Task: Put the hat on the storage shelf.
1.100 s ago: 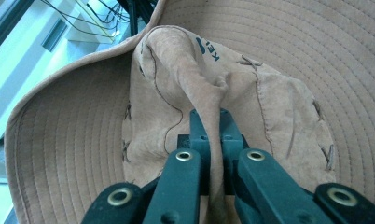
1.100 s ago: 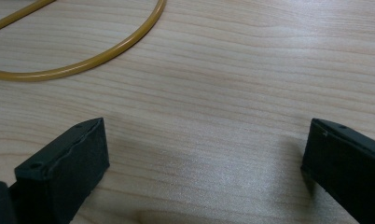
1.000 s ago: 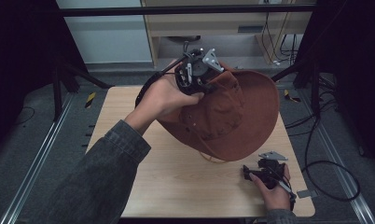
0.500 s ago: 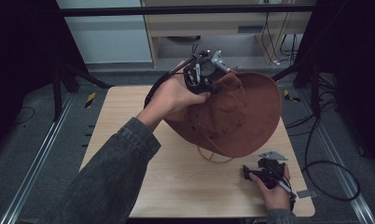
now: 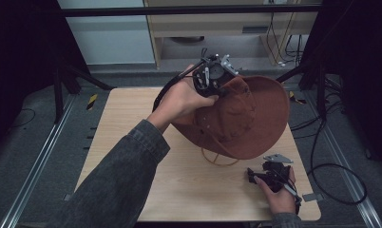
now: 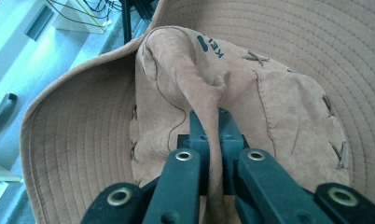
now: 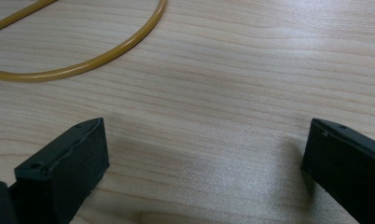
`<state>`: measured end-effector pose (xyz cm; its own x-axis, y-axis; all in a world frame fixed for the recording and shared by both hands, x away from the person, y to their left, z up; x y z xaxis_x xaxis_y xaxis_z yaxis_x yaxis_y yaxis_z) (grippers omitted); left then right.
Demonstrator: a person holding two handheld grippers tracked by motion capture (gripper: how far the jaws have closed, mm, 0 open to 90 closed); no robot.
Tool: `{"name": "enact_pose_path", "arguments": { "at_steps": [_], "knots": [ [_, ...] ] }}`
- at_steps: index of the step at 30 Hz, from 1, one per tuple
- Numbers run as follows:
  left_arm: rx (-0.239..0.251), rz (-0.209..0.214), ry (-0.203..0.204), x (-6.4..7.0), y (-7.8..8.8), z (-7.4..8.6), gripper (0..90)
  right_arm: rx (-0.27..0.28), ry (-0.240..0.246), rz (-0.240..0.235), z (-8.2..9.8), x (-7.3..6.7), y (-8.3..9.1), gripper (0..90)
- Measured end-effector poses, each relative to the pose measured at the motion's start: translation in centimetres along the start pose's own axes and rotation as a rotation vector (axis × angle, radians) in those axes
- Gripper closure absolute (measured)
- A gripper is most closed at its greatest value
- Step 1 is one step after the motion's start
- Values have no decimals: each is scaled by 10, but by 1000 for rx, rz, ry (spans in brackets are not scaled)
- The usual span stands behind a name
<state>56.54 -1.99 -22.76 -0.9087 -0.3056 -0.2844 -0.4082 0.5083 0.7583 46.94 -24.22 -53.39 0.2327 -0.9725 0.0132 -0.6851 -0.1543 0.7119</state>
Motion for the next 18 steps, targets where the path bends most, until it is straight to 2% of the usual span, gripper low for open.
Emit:
{"name": "enact_pose_path", "arguments": {
  "at_steps": [11, 18],
  "knots": [
    [11, 12, 3, 3, -2, -5, 880, 1, 1, 5, 0, 0, 0, 4],
    [9, 17, 6, 5, -9, -6, 880, 0, 2, 4, 0, 0, 0, 4]
  ]
}}
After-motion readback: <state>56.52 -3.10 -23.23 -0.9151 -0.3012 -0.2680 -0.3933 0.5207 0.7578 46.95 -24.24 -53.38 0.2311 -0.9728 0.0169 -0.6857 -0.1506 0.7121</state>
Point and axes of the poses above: each handheld gripper's, and its own axes: y roughly backward along the jaws, z roughly out of its underside, x roughly to its right, the point moved 3 cm from there along -y, roughly forward along the jaws, and after that the axes turned 2 degrees about -x, right-handed, at the moved point
